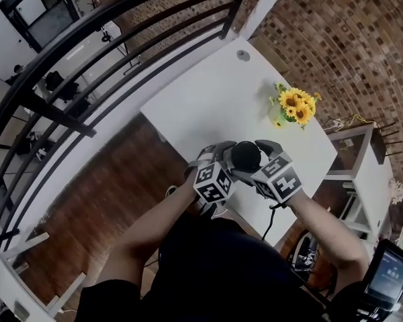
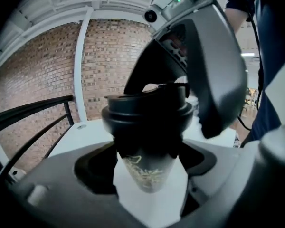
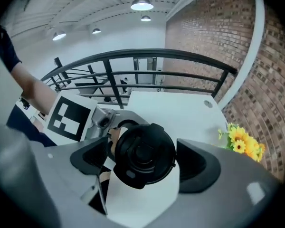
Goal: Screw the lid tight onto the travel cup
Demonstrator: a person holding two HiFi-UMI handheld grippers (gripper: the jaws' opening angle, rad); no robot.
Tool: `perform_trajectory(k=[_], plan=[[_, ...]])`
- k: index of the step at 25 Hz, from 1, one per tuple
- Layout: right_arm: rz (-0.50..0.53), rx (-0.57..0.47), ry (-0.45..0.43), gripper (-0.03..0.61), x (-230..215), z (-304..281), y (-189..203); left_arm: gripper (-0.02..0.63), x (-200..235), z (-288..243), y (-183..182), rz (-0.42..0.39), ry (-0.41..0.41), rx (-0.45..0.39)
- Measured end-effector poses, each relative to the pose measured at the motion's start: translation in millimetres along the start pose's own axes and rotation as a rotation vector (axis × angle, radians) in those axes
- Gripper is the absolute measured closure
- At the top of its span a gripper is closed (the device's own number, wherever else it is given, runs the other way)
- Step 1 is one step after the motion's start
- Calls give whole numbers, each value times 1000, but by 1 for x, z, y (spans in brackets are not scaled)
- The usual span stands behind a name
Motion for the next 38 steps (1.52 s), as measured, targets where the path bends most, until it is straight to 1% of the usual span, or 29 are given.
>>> perform_trajectory(k=[2,4,6,7,8,10,12,13,14,15,18,19,20,21,22,23,24,25,26,27,29,30,31,32,33,35,36,37,38], plan=[[133,-25,-61,132,0,9,-4,213,1,4,1,-16,13,4],[392,-9,-104,132,0,21,-12,198,4,9,2,-33,29,-6],[668,71,-138,132,-2,25,-17,193,6,10,0,-57,51,-9],[755,119,-165,132,-6,22,-18,193,7,9,-2,-72,62,-4],[797,162,-200,132,-10,17,-20,192,7,7,-3,-86,70,3],[809,206,-250,130,-15,9,-23,192,7,3,-6,-104,76,14],[778,186,-241,135,-15,6,-26,212,8,2,-7,-105,71,18],[731,168,-227,152,-14,5,-25,213,8,2,-7,-100,68,19],[648,151,-209,153,-14,4,-22,215,9,2,-6,-92,62,18],[524,127,-184,158,-13,4,-19,216,8,3,-6,-82,54,18],[23,-4,-89,160,-11,5,-4,218,5,3,-4,-50,28,15],[-105,-50,-49,163,-8,6,1,218,4,3,-4,-42,22,15],[-191,-87,-11,164,-5,5,5,218,4,3,-3,-35,17,15],[-236,-112,13,164,-3,4,8,218,3,3,-3,-30,14,13],[-250,-129,17,164,-3,3,10,218,3,3,-3,-24,14,12],[-238,-143,2,161,-4,4,11,218,3,3,-3,-21,17,12],[-194,-159,-23,143,-6,8,9,218,3,2,-4,-22,24,15],[-107,-174,-45,133,-6,15,6,218,4,1,-4,-29,34,21],[33,-177,-57,130,-7,23,2,218,6,1,-4,-39,47,29],[219,-155,-58,130,-7,29,-2,218,7,1,-4,-51,59,37],[610,-28,-69,132,-6,34,-6,219,10,1,-4,-66,77,47],[740,54,-96,131,-5,32,-6,218,11,1,-5,-68,81,49],[809,123,-135,132,-6,27,-8,218,11,0,-6,-69,83,52],[832,166,-167,132,-7,22,-12,219,11,0,-8,-68,83,55],[828,175,-186,132,-10,18,-17,219,10,0,-9,-68,82,57],[773,141,-216,138,-14,11,-25,221,9,-1,-10,-67,76,61],[737,118,-235,189,-15,9,-25,221,9,-1,-10,-68,74,61],[701,97,-246,216,-15,8,-23,221,8,-1,-10,-69,73,60],[661,77,-242,216,-15,8,-20,221,7,-1,-10,-71,74,59]])
Point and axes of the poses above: the fingertips, and each gripper's own axes: z backward along the fingers, x to its left, y out of its underside, the point moved 10 cm from there along z, backward along the fingers, and after that the axes turned 10 degrees about x, right-handed, at the moved point
